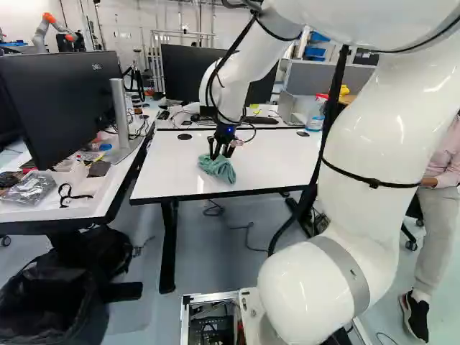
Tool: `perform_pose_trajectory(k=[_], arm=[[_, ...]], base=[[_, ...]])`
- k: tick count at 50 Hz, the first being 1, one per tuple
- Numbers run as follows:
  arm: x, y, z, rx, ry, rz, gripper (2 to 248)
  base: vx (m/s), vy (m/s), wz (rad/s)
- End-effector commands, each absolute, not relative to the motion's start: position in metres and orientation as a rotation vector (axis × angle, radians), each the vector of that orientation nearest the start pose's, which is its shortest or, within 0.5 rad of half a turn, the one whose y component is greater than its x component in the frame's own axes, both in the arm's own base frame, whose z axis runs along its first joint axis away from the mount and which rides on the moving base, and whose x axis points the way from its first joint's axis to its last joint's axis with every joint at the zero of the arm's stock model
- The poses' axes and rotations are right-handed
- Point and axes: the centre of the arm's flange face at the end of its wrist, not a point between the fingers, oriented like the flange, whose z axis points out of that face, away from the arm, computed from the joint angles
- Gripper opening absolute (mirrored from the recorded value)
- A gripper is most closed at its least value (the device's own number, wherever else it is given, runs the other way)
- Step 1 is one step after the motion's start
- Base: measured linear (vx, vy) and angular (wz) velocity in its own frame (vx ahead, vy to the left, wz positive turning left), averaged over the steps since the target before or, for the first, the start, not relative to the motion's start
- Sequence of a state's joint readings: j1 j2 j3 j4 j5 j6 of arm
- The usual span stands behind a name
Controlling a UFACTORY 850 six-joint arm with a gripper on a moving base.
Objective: Clean the table with the green towel
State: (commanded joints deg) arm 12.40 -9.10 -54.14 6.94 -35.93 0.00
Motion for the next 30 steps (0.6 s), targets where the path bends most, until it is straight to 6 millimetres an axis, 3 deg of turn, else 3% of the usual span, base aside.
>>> perform_pose_trajectory(k=[15, 30], arm=[[0.496, 0.102, 0.466, -3.034, -0.15, -0.243, 47], [0.523, 0.111, 0.466, -3.028, -0.161, -0.265, 47]], base=[[0.0, 0.0, 0.0], [0.0, 0.0, 0.0]])
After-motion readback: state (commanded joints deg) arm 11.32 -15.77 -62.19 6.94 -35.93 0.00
